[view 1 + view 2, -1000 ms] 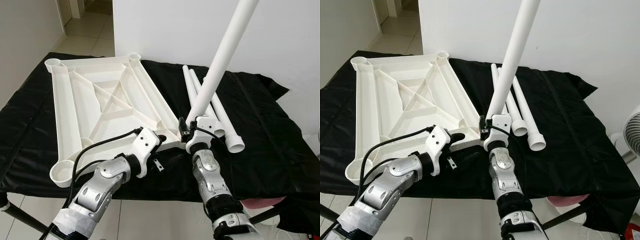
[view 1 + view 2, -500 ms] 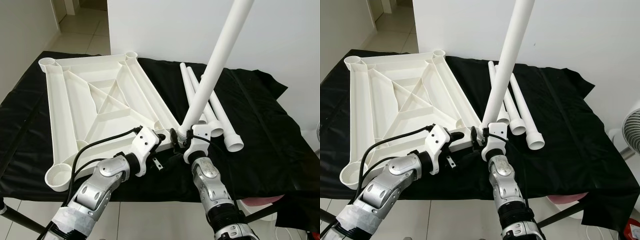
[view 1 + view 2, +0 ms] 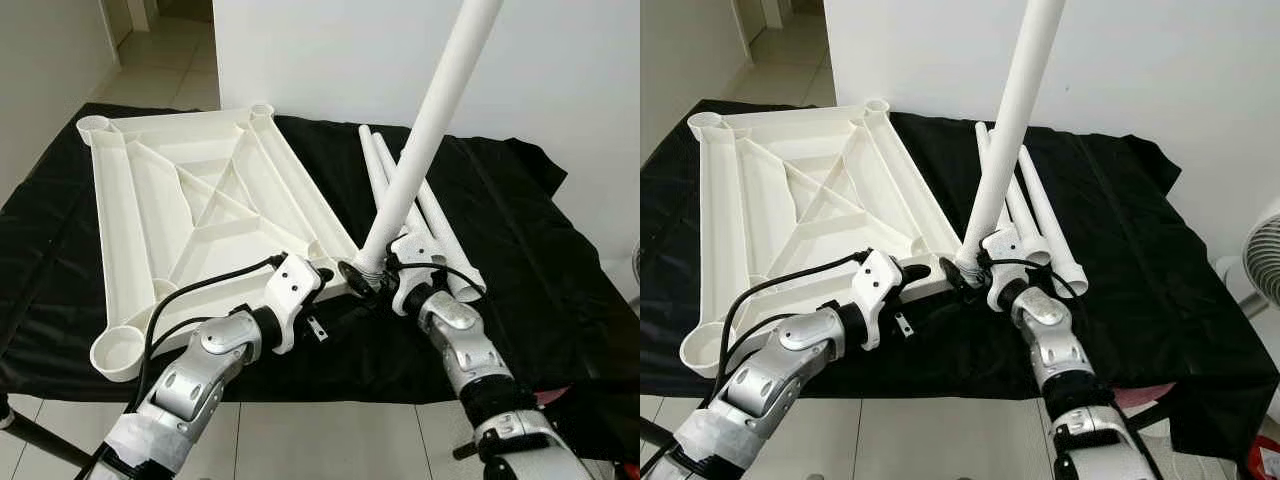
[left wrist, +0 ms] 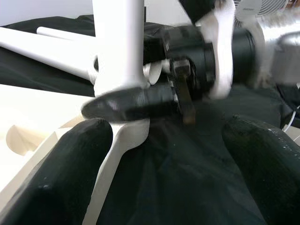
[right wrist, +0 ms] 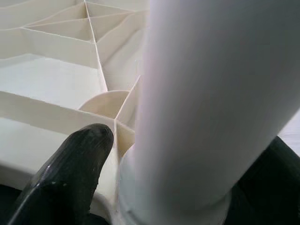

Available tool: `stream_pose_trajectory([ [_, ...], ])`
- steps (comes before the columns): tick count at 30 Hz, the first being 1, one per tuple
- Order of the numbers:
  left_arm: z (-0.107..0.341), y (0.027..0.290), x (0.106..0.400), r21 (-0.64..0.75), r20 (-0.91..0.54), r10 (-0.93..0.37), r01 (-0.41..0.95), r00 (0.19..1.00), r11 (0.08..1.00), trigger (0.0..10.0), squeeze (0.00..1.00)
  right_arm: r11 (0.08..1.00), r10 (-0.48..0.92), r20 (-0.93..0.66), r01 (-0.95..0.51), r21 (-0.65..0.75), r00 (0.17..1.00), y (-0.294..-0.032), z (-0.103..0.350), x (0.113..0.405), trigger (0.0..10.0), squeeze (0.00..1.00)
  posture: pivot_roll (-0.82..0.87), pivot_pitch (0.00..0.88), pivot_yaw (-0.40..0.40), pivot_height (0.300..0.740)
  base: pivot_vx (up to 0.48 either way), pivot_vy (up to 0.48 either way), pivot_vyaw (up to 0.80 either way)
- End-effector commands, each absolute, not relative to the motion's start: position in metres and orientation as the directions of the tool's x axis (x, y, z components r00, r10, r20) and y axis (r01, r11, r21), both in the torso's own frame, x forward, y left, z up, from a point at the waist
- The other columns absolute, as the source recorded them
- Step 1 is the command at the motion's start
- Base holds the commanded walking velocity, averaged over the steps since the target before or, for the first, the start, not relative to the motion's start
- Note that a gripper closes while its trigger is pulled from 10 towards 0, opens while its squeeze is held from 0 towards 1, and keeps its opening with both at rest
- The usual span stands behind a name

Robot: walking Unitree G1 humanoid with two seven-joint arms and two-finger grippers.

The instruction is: Building children table

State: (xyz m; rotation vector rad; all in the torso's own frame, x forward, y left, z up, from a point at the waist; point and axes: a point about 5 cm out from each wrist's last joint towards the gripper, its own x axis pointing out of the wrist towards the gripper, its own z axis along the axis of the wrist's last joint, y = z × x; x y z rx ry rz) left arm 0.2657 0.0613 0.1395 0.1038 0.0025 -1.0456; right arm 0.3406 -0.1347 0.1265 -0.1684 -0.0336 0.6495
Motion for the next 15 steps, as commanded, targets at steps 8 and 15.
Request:
stream_pose_trajectory([
  [8, 0.14, 0.057, 0.264, 0.089, -0.059, -0.897, 0.898, 0.438, 0.432, 10.0, 0.0, 0.7, 0.692, -0.081, -0.694, -0.171, 0.717, -0.136, 0.128, 0.353, 10.0, 0.0, 0.04, 0.0, -0.084, 0.74, 0.0, 0.0, 0.0],
  [15, 0.141, 0.057, 0.264, 0.093, -0.06, -0.899, 0.899, 0.434, 0.427, 10.0, 0.0, 0.672, 0.717, -0.1, -0.723, -0.161, 0.69, -0.137, 0.127, 0.356, 7.7, 0.0, 0.04, 0.0, -0.079, 0.74, 0.0, 0.0, 0.0],
])
